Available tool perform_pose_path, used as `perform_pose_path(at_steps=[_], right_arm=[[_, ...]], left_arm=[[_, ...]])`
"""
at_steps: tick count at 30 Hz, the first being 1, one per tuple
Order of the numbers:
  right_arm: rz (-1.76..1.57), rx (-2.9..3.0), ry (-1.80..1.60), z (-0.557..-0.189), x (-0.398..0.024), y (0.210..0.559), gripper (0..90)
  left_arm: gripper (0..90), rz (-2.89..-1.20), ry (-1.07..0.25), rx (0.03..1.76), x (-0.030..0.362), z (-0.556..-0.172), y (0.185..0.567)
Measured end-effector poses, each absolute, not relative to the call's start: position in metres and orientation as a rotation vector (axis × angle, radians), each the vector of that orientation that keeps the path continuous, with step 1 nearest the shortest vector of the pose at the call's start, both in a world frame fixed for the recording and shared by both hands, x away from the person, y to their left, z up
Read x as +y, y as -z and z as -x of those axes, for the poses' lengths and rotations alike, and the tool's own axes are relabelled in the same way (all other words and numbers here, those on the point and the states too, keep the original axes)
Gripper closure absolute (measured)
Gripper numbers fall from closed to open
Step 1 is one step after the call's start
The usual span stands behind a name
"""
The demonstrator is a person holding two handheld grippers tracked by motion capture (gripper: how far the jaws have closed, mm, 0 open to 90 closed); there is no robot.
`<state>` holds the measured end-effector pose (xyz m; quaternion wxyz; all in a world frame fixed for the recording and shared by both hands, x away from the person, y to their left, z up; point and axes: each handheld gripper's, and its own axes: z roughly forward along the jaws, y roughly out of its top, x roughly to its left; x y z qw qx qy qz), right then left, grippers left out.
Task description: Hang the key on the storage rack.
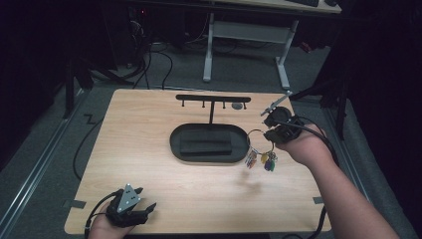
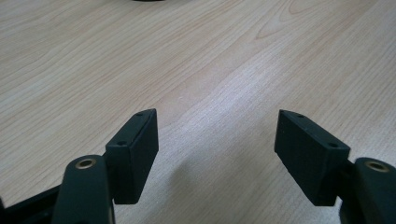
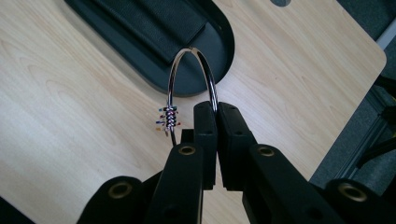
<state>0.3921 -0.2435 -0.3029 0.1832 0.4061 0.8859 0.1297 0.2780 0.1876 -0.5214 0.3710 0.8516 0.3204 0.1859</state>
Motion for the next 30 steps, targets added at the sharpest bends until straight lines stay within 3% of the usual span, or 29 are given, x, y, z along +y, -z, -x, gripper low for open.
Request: perform_pose_path(at_steps=[30], right_arm=[[-1.185, 2.442, -0.349, -0.468, -0.217, 0.298, 87.4]], left_arm=[[31.0, -2.186, -0.453, 0.816, 0.191, -0.28, 0.524]])
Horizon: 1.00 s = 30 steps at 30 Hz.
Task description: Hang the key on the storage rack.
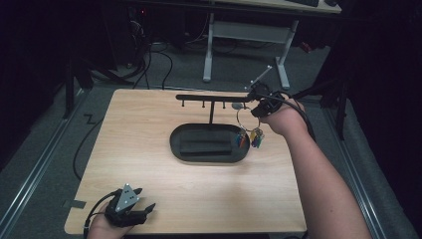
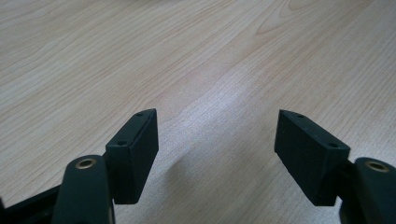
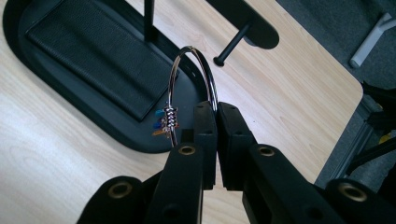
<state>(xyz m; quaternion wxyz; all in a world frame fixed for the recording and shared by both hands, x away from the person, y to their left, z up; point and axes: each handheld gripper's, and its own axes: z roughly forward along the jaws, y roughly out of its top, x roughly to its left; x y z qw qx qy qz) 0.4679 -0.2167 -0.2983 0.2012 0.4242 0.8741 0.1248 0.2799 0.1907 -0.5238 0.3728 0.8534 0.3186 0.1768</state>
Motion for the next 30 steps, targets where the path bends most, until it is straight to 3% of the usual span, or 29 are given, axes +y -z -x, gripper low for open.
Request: perform_pose_path(at_steps=[23, 30], right_arm=[[-1.273, 2.384, -0.375, -0.505, -0.226, 0.321, 86.2], [-1.282, 2.333, -0.379, -0.503, -0.225, 0.32, 74.8]], left_arm=[[31.1, -2.195, -0.444, 0.818, 0.193, -0.28, 0.525], [31.1, -2.187, -0.445, 0.82, 0.193, -0.281, 0.526]])
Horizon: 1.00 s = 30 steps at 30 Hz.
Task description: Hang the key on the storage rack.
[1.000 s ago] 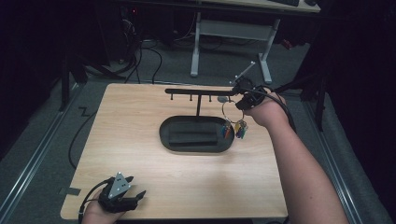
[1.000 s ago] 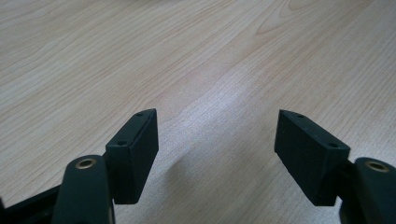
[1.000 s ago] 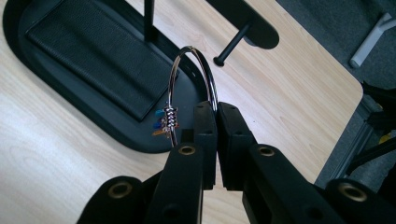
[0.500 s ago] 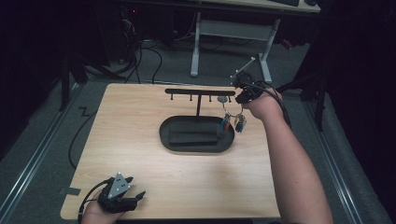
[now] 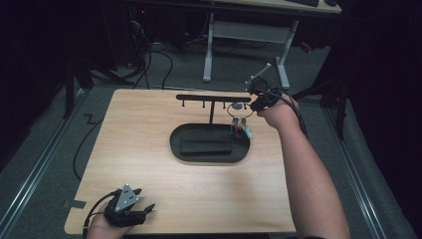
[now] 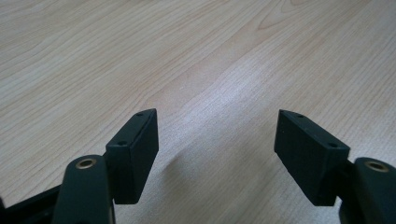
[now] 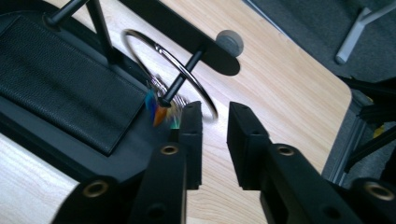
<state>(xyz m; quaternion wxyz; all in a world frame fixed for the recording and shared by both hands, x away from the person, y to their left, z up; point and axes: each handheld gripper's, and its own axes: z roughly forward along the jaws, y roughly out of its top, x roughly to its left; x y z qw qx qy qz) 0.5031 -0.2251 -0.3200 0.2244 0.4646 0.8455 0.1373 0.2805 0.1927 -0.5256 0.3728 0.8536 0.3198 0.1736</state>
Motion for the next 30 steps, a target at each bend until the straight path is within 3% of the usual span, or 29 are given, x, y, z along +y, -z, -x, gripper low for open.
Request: perform_pose_path(at_steps=[5, 11, 18, 30], right_arm=[[-1.277, 2.329, -0.39, -0.495, -0.228, 0.318, 68.1], [-1.257, 2.342, -0.451, -0.475, -0.227, 0.324, 48.4], [-1.239, 2.345, -0.503, -0.447, -0.23, 0.348, 31.8], [-1.375, 2.258, -0.703, -0.406, -0.258, 0.389, 23.0]], left_arm=[[31.1, -2.192, -0.435, 0.815, 0.192, -0.281, 0.525], [31.9, -2.187, -0.446, 0.812, 0.19, -0.281, 0.525], [31.9, -2.192, -0.454, 0.811, 0.188, -0.281, 0.527], [31.9, -2.214, -0.445, 0.803, 0.184, -0.281, 0.529]])
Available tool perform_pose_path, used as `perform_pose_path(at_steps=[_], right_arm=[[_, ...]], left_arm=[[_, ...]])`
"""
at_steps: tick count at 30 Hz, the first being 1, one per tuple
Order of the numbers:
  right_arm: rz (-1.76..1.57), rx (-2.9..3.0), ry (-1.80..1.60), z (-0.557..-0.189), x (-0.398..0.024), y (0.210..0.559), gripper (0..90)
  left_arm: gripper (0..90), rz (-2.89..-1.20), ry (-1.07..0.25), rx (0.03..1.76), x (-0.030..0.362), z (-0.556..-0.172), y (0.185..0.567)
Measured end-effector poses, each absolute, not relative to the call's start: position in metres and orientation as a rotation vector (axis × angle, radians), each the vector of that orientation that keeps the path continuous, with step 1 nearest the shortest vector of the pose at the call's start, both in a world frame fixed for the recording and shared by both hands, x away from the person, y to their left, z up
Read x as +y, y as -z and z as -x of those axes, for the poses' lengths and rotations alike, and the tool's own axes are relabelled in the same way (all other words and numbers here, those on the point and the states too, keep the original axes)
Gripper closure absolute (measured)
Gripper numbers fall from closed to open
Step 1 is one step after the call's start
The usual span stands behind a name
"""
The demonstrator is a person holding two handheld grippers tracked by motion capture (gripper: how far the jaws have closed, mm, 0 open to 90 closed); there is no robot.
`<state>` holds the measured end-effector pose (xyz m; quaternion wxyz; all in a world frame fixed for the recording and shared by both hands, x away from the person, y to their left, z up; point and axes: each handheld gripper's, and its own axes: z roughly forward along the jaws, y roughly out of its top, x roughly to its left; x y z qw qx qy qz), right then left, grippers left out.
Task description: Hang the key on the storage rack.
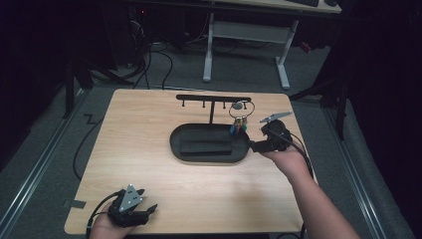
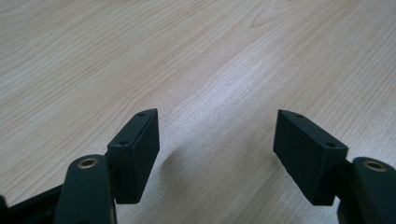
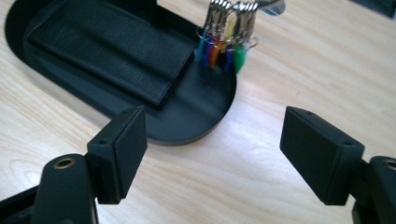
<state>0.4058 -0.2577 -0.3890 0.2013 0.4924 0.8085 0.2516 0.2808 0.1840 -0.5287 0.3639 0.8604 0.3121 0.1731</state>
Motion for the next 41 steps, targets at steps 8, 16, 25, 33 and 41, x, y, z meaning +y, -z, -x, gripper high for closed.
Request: perform_pose_path(at_steps=[8, 16, 25, 33, 41], right_arm=[[-1.366, 2.235, -0.801, -0.373, -0.26, 0.42, 22.7], [-1.252, 2.198, -0.852, -0.334, -0.258, 0.467, 22.8], [-1.249, 2.114, -0.98, -0.289, -0.263, 0.519, 22.6], [-1.235, 2.077, -1.037, -0.276, -0.272, 0.519, 23.0], [-1.255, 2.093, -1.059, -0.279, -0.275, 0.523, 23.0]], left_arm=[[31.9, -2.217, -0.45, 0.795, 0.182, -0.28, 0.53], [31.6, -2.206, -0.457, 0.788, 0.182, -0.28, 0.53], [31.4, -2.204, -0.454, 0.764, 0.181, -0.282, 0.531], [31.0, -2.21, -0.456, 0.774, 0.178, -0.284, 0.533], [30.4, -2.18, -0.473, 0.796, 0.183, -0.281, 0.53]])
